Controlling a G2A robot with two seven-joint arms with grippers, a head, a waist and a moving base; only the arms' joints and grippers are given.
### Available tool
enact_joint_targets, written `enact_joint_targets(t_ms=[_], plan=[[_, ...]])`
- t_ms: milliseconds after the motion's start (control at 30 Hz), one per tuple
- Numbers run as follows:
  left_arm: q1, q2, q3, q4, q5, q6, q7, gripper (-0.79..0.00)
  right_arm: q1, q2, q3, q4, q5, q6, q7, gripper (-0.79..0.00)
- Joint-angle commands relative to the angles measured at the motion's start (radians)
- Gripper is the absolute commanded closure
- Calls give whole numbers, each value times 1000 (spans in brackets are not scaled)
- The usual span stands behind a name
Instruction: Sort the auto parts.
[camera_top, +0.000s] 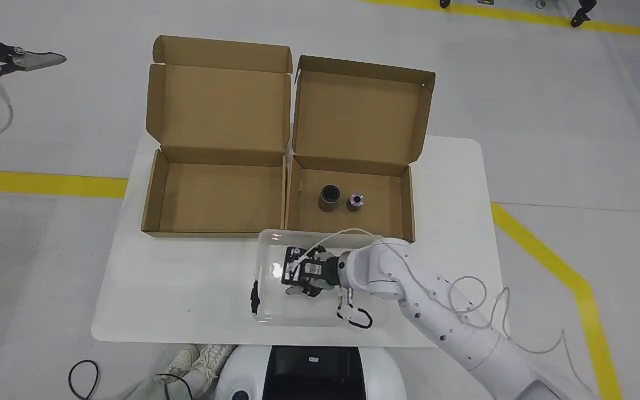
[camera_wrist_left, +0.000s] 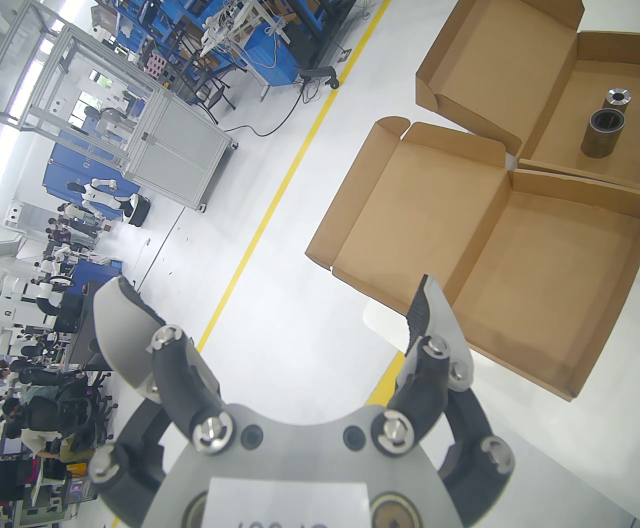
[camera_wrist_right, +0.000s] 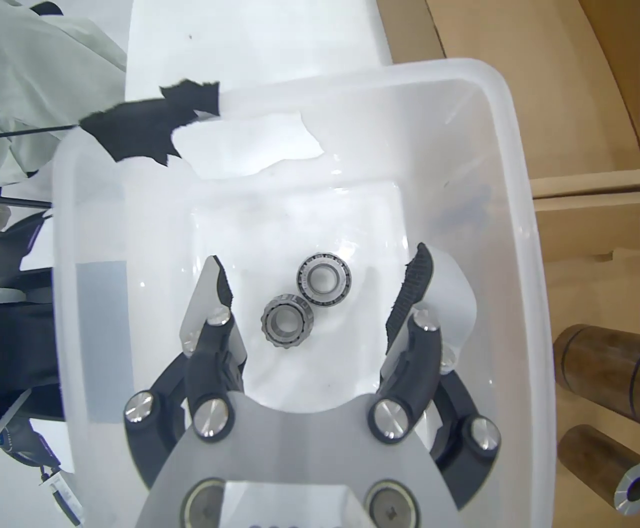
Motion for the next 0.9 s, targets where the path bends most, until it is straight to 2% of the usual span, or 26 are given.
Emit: enact_joint_targets(t_ms=[0, 100, 567, 867], plan=[[0, 0, 0, 0, 0, 0, 0, -785, 5, -2, -6, 8, -30, 15, -8, -542], [0, 0, 0, 0, 0, 0, 0, -785, 6, -7, -15, 16, -60, 37, -11, -474], [0, 0, 0, 0, 0, 0, 0, -785, 13, -31, -57, 49, -108, 82, 7, -453], [0, 0, 0, 0, 0, 0, 0, -785, 12, -42, -72, 53, -123, 88, 16, -385]])
